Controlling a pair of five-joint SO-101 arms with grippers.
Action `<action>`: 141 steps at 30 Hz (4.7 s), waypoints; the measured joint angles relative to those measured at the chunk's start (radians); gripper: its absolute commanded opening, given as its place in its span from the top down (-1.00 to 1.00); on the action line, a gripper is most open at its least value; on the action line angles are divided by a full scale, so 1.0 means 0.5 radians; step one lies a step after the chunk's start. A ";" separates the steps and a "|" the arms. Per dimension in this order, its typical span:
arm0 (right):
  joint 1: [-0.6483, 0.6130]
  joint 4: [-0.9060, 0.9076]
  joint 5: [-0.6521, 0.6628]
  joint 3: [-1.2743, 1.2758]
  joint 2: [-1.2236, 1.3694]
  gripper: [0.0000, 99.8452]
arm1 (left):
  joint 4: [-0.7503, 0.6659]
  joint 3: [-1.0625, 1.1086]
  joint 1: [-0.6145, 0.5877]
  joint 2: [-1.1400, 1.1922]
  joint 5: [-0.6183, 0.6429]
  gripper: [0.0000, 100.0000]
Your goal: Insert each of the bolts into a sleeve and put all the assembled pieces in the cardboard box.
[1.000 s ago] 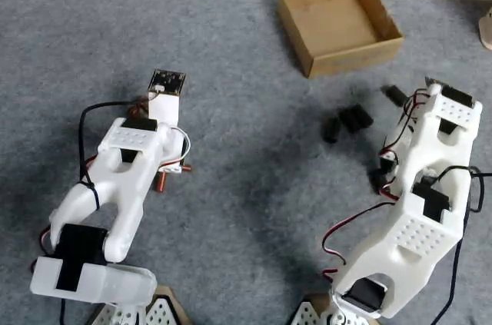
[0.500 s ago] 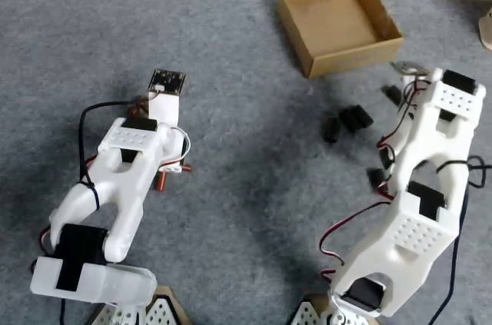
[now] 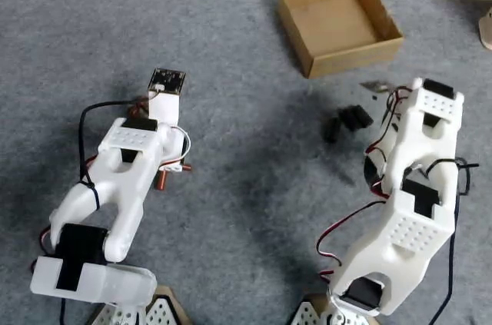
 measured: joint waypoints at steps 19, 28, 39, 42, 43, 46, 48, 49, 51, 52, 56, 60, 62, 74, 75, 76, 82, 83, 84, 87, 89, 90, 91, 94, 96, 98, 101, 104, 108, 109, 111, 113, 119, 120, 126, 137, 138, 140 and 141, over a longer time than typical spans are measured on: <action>0.132 -0.356 -0.037 0.031 0.000 0.62 | -0.003 0.000 0.000 0.000 0.000 0.99; 0.117 -0.442 -0.043 0.264 -0.080 0.62 | -0.003 0.000 0.000 0.000 0.000 0.99; 0.021 -1.648 -0.049 1.504 -0.690 0.62 | -0.003 0.000 0.000 0.000 0.000 0.99; 0.006 -1.955 -0.043 1.663 -0.712 0.62 | -0.003 0.000 0.000 0.000 0.000 0.99; -0.003 -2.007 -0.043 1.672 -0.712 0.62 | -0.003 0.000 0.000 0.000 0.000 0.99; -0.034 -2.078 -0.043 1.685 -0.712 0.62 | -0.003 0.000 0.000 0.000 0.000 0.99; -0.046 -2.096 -0.043 1.694 -0.712 0.62 | -0.003 0.000 0.000 0.000 0.000 0.99; -0.052 -2.096 -0.043 1.694 -0.712 0.63 | -0.003 0.000 0.003 0.000 0.000 0.99; -0.068 -2.102 -0.043 1.694 -0.712 0.70 | -0.003 0.000 0.003 0.000 0.000 0.99; -0.071 -2.102 -0.043 1.694 -0.712 0.80 | -0.003 0.000 0.003 0.000 0.000 0.99; -0.080 -2.084 -0.135 1.685 -0.715 0.95 | -0.003 0.000 0.003 0.000 0.000 0.99; -0.080 -1.998 -0.212 1.660 -0.727 0.99 | -0.003 0.000 0.003 0.000 0.000 0.99; -0.080 -1.982 -0.249 1.660 -0.727 0.99 | -0.003 0.000 0.003 0.000 0.000 0.99; -0.126 -1.479 -0.712 1.697 -1.421 0.99 | -0.034 0.012 0.153 0.028 -0.009 0.99; -0.153 -1.375 -0.752 1.700 -1.519 0.99 | -0.034 0.012 0.153 0.028 -0.009 0.99; -0.187 -1.292 -0.795 1.700 -1.617 0.99 | -0.034 0.012 0.153 0.028 -0.009 0.99; -0.399 -1.096 -1.071 1.909 -2.108 0.99 | 0.064 0.083 0.184 -0.166 0.000 0.99; -0.445 -1.092 -1.105 1.967 -2.176 0.99 | 0.104 0.101 0.209 -0.233 0.000 0.99; -0.500 -1.092 -1.148 2.022 -2.243 0.99 | 0.138 0.129 0.249 -0.304 0.000 0.99; -0.641 -1.126 -1.292 2.179 -2.424 0.99 | 0.166 0.245 0.325 -0.491 -0.003 0.99; -0.727 -1.188 -1.381 2.289 -2.547 0.99 | 0.141 0.322 0.377 -0.592 0.000 0.99; -0.786 -1.224 -1.421 2.341 -2.605 0.99 | 0.123 0.359 0.411 -0.638 0.000 0.99; -0.838 -1.261 -1.458 2.391 -2.664 0.99 | 0.101 0.387 0.445 -0.681 0.003 0.99; -0.930 -1.350 -1.556 2.522 -2.835 0.99 | 0.040 0.445 0.491 -0.786 0.135 0.99; -1.000 -1.399 -1.596 2.596 -2.937 0.99 | 0.018 0.454 0.479 -0.844 0.245 0.99; -1.056 -1.458 -1.605 2.670 -3.029 0.99 | 0.009 0.454 0.476 -0.893 0.285 0.99; -1.126 -1.556 -1.611 2.796 -3.164 0.99 | 0.006 0.454 0.485 -0.970 0.307 0.99; -1.227 -1.663 -1.611 2.912 -3.311 0.99 | -0.055 0.454 0.494 -1.089 0.307 0.99; -1.326 -1.878 -1.611 3.115 -3.560 0.99 | -0.224 0.454 0.494 -1.289 0.307 0.99; -1.353 -1.930 -1.611 3.176 -3.624 0.99 | -0.261 0.454 0.494 -1.335 0.307 0.99; -1.409 -2.028 -1.611 3.326 -3.771 0.99 | -0.350 0.454 0.503 -1.412 0.307 0.99; -1.442 -2.139 -1.611 3.489 -3.925 0.99 | -0.430 0.463 0.528 -1.473 0.307 0.99; -1.467 -2.237 -1.611 3.541 -4.401 0.99 | -0.819 0.718 0.663 -1.623 0.307 0.99; -1.476 -2.219 -1.617 3.541 -4.440 0.99 | -0.924 0.795 0.690 -1.651 0.307 0.99; -1.614 -2.167 -1.629 3.541 -4.456 0.99 | -1.743 1.212 0.832 -1.771 0.307 0.99; -1.645 -2.160 -1.629 3.541 -4.456 0.99 | -2.041 1.274 0.881 -2.068 0.546 0.99; -1.645 -2.160 -1.629 3.541 -4.456 0.99 | -2.010 1.274 0.881 -2.111 0.638 0.99; -1.645 -2.160 -1.629 3.541 -4.456 0.99 | -1.875 1.274 0.878 -2.200 0.795 0.99; -1.645 -2.160 -1.629 3.541 -4.456 0.99 | -1.798 1.277 0.878 -2.243 0.850 0.99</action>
